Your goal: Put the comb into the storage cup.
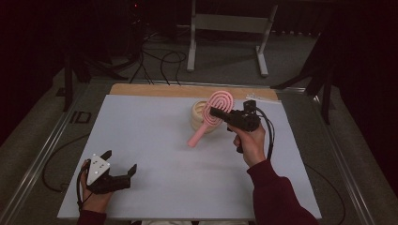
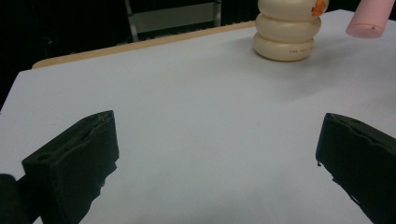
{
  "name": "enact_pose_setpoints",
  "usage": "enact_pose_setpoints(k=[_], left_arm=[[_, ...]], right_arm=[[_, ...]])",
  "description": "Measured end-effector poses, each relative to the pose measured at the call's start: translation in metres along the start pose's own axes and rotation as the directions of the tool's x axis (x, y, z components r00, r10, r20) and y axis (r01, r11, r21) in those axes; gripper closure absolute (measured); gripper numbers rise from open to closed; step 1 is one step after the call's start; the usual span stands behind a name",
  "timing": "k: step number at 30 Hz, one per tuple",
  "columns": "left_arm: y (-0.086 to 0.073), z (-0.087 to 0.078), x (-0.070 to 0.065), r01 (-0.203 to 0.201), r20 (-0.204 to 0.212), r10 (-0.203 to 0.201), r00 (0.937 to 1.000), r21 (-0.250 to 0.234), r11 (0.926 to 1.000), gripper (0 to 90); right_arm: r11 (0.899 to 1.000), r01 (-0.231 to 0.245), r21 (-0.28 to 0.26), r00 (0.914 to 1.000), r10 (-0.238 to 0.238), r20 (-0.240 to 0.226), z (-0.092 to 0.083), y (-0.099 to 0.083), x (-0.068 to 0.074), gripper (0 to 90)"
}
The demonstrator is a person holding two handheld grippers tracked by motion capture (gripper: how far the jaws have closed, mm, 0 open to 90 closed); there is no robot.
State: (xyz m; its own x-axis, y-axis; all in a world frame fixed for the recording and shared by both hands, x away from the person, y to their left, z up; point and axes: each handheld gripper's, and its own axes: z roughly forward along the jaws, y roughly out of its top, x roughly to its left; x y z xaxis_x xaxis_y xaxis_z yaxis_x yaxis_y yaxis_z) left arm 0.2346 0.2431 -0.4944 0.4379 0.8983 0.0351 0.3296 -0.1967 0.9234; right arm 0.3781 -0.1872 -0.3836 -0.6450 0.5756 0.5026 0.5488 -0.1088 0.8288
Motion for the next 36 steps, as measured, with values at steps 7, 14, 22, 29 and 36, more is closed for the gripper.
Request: enact_pose_setpoints(k=[7,14,22,29,36], left_arm=[[0.0,-0.001,0.001,0.006,-0.003,-0.006,1.0,-0.008,1.0,0.0],[0.0,-0.001,0.002,0.008,-0.009,-0.008,0.9999,-0.01,0.9999,0.0],[0.0,-0.002,0.001,0.007,-0.009,-0.007,0.9999,-0.011,0.9999,0.0],[0.001,-0.002,0.001,0.006,-0.007,-0.006,1.0,-0.009,0.9999,0.0],[0.001,-0.002,0.001,0.007,-0.008,-0.007,0.9999,-0.01,0.9999,0.0]], right_arm=[[1.0,0.007,-0.004,1.0,-0.007,0.0,0.002,0.004,0.002,63.8],[1.0,0.01,-0.004,0.9999,-0.01,0.003,0.004,0.008,0.003,63.8],[1.0,0.017,-0.011,0.9998,-0.017,0.008,0.006,0.013,0.004,63.8],[0.999,0.024,-0.025,0.9996,-0.024,0.014,0.006,0.021,0.005,63.8],[0.999,0.031,-0.034,0.9993,-0.03,0.023,0.005,0.026,0.003,63.8]])
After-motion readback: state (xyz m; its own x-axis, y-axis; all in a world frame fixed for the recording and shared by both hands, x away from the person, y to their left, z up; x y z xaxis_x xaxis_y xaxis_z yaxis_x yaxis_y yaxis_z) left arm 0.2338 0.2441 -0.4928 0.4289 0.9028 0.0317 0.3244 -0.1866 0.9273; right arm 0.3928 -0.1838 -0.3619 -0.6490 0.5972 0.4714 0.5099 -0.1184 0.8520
